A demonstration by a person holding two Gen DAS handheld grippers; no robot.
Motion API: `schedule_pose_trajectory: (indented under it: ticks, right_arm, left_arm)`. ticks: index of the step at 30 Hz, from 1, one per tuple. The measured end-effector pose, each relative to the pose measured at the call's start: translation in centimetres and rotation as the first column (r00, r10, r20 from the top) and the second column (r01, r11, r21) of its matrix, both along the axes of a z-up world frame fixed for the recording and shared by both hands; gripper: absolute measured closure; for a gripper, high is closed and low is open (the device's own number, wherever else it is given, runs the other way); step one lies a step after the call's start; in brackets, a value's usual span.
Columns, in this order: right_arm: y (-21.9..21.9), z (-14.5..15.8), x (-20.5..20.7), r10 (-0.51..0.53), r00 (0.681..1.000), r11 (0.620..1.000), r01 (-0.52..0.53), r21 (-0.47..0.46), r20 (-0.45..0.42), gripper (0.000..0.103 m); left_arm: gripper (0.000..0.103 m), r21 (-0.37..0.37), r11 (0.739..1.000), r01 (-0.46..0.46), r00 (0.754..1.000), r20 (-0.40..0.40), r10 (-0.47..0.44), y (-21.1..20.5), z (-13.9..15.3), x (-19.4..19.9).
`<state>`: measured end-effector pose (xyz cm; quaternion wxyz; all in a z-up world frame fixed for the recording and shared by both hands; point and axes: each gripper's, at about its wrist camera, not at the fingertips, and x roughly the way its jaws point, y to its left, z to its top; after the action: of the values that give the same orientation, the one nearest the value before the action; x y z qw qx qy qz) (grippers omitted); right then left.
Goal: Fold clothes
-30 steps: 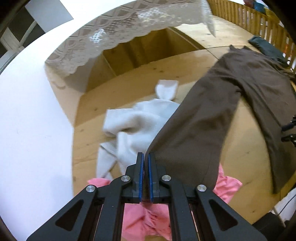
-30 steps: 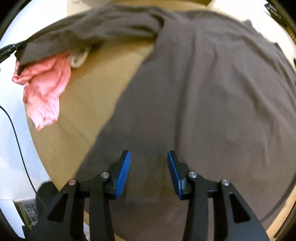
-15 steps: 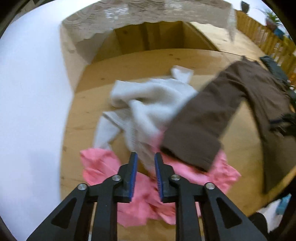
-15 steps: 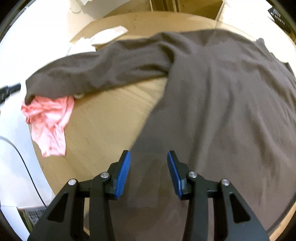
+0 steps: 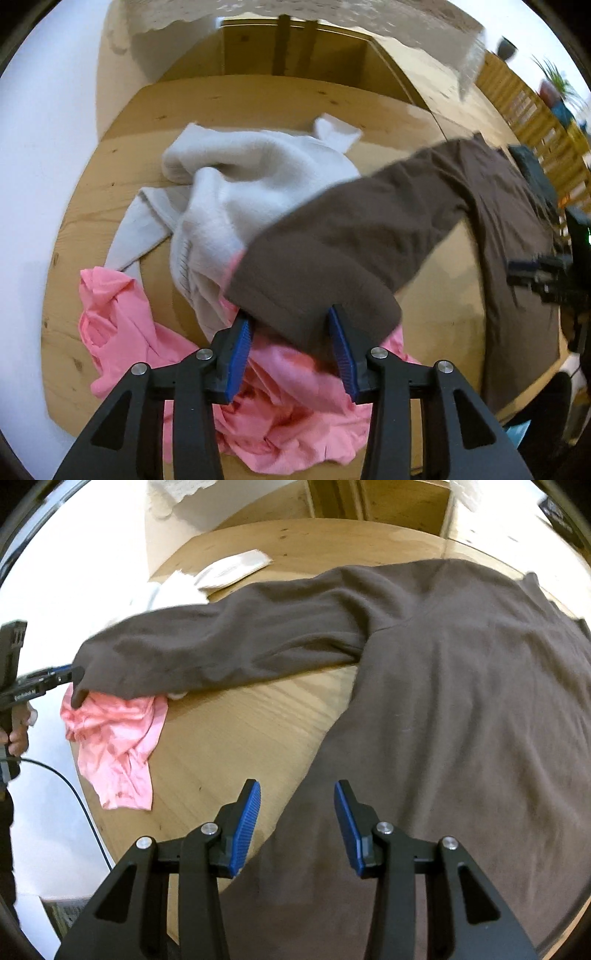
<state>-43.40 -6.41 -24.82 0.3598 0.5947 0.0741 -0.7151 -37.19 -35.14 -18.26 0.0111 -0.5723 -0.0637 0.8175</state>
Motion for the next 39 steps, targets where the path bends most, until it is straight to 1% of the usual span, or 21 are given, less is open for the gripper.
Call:
schedule_pose_trajectory:
  ticks: [3,5,6,8,11,14,15,17,19,20,21,24,26,28,29,30,33,35,37,38,39]
  right_arm:
    - [0.7,0.2,-1.5,-0.051,0.999,0.998,0.052,-0.027,0.013,0.062]
    - [1.1,0.4,-2.9,-0.087,0.996,0.996,0.087,-0.033,-0.001,0.063]
    - [1.2,0.3,-3.7,-0.104,0.995,0.994,0.104,-0.039,-0.007,0.073]
    - [1.3,0.0,-5.5,-0.131,0.991,0.991,0.131,-0.029,-0.011,0.085]
    - [1.0,-1.1,-7.9,-0.167,0.986,0.986,0.167,-0.017,0.007,0.084]
    - [0.3,-2.4,-8.7,-0.146,0.985,0.988,0.151,-0.044,0.094,0.084]
    - [-0.2,-2.7,-8.6,-0.131,0.987,0.990,0.134,-0.034,0.094,0.084]
    - [-0.9,-3.2,-8.1,-0.088,0.995,0.996,0.086,0.031,0.056,0.084]
    - [-1.1,-3.6,-7.8,-0.052,0.998,0.995,0.049,0.088,0.032,0.086]
    - [-1.1,-3.7,-7.7,-0.036,0.999,0.993,0.033,0.114,0.025,0.086]
    - [-0.7,-3.7,-8.0,-0.041,0.998,0.992,0.034,0.120,0.055,0.086]
    - [0.3,-2.2,-9.7,-0.075,0.996,0.995,0.072,0.067,0.048,0.086]
    - [0.8,-1.2,-11.5,-0.125,0.992,0.992,0.124,0.032,0.024,0.084]
    - [0.7,-0.9,-13.9,-0.173,0.985,0.985,0.173,0.027,0.004,0.081]
    - [0.5,-1.0,-15.2,-0.190,0.982,0.981,0.190,0.036,0.005,0.073]
    - [0.1,-1.4,-16.5,-0.214,0.977,0.976,0.213,0.039,0.014,0.070]
    - [-0.8,-2.3,-19.9,-0.270,0.962,0.963,0.269,0.014,0.049,0.070]
    - [-2.2,-3.6,-21.7,-0.278,0.959,0.961,0.276,0.035,0.064,0.070]
    - [-2.3,-4.1,-22.0,-0.279,0.960,0.957,0.276,0.086,0.023,0.073]
    - [-2.0,-4.2,-22.1,-0.288,0.957,0.951,0.288,0.112,-0.011,0.083]
    - [-1.7,-4.3,-22.2,-0.297,0.954,0.944,0.301,0.136,-0.044,0.103]
  left_arm:
    - [0.064,0.008,0.999,-0.042,0.999,-0.030,0.043,-0.9,0.2,-0.8]
    - [0.092,0.007,0.998,-0.057,0.997,-0.053,0.057,-1.1,0.5,-1.1]
    - [0.097,0.008,0.999,-0.054,0.996,-0.070,0.054,-0.9,0.8,-1.2]
    - [0.097,-0.018,0.999,-0.035,0.991,-0.128,0.032,-0.4,2.0,-1.2]
    - [0.097,-0.036,0.999,-0.013,0.984,-0.178,0.007,-0.2,4.5,-1.3]
    - [0.097,-0.055,0.998,-0.008,0.975,-0.223,-0.004,-0.5,7.2,-1.9]
    - [0.097,-0.070,0.998,-0.007,0.971,-0.239,-0.010,-0.7,8.1,-2.3]
    - [0.097,-0.088,0.996,-0.005,0.963,-0.267,-0.019,-1.0,9.5,-3.3]
    - [0.097,-0.066,0.998,-0.014,0.963,-0.271,-0.004,-1.7,9.9,-4.3]
    - [0.097,-0.070,0.997,-0.017,0.966,-0.259,-0.002,-2.0,9.7,-4.8]
    - [0.097,-0.089,0.996,-0.021,0.969,-0.245,-0.001,-2.2,9.2,-5.3]
    - [0.097,-0.130,0.991,-0.008,0.977,-0.213,-0.020,-2.2,7.4,-5.0]
    - [0.097,-0.121,0.992,0.018,0.980,-0.197,-0.041,-1.7,6.2,-4.0]
    - [0.097,-0.104,0.994,0.040,0.983,-0.175,-0.058,-1.3,4.9,-2.8]
    - [0.097,-0.091,0.995,0.048,0.985,-0.159,-0.062,-1.2,4.3,-2.1]
    - [0.097,-0.086,0.995,0.053,0.987,-0.145,-0.065,-1.1,3.6,-1.4]
    - [0.097,-0.088,0.995,0.054,0.993,-0.104,-0.063,-1.3,1.7,0.1]
    - [0.097,-0.086,0.995,0.043,0.995,-0.091,-0.051,-1.5,0.9,0.5]
    - [0.097,-0.093,0.995,0.033,0.995,-0.091,-0.041,-1.9,0.7,0.5]
    - [0.097,-0.101,0.995,0.024,0.995,-0.096,-0.034,-2.0,0.8,0.4]
    - [0.097,-0.109,0.994,0.014,0.994,-0.103,-0.026,-2.2,0.9,0.3]
